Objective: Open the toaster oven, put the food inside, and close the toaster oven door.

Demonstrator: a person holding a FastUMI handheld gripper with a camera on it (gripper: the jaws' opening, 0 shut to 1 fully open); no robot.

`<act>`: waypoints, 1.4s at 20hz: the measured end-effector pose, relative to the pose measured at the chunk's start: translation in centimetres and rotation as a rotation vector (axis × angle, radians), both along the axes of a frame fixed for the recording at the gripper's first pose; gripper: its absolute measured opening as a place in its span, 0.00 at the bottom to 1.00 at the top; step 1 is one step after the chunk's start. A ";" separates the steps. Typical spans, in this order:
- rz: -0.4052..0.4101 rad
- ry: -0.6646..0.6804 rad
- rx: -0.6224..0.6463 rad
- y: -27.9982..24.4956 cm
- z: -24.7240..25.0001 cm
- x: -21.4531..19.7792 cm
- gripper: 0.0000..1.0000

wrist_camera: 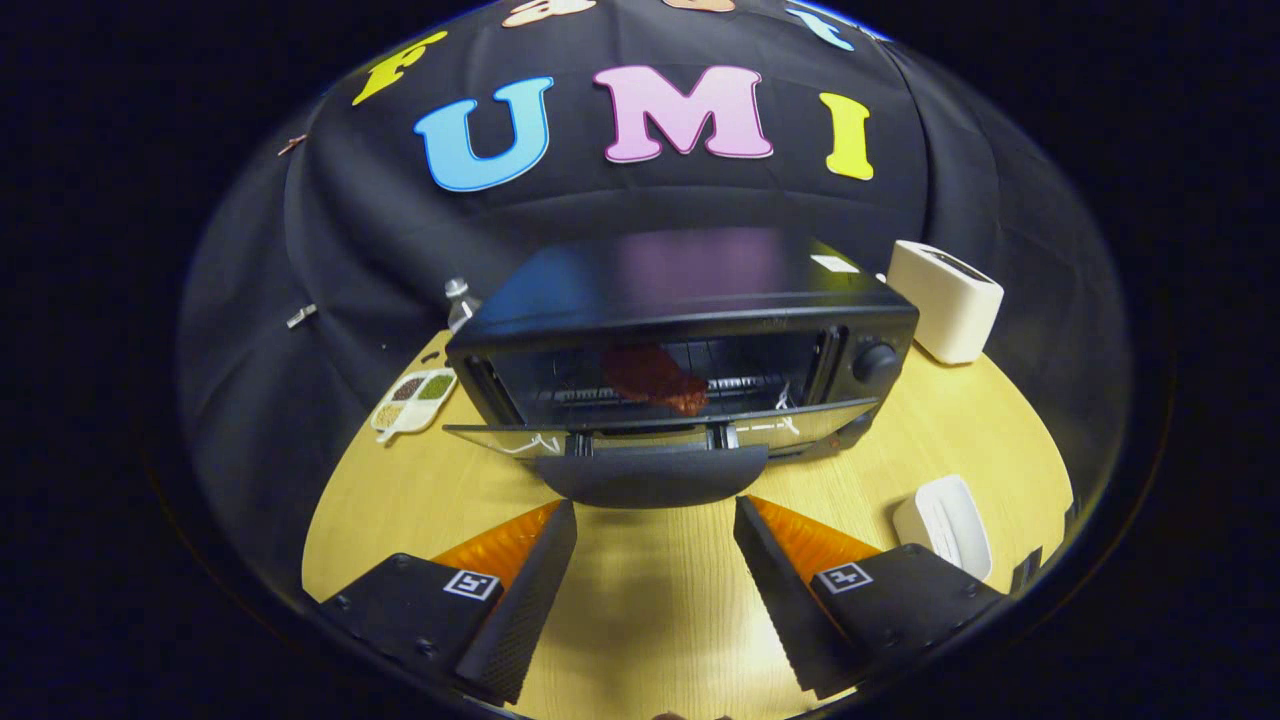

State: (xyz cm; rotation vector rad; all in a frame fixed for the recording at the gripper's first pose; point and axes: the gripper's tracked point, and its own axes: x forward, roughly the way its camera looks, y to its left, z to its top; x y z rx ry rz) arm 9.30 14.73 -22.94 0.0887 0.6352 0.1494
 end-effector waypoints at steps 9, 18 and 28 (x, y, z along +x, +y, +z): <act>0.041 -0.254 0.019 -1.7 11.6 1.7 0.99; 0.012 -0.469 -0.014 -9.2 23.4 -0.5 0.98; -0.094 -0.408 0.087 -15.0 23.2 -5.6 0.98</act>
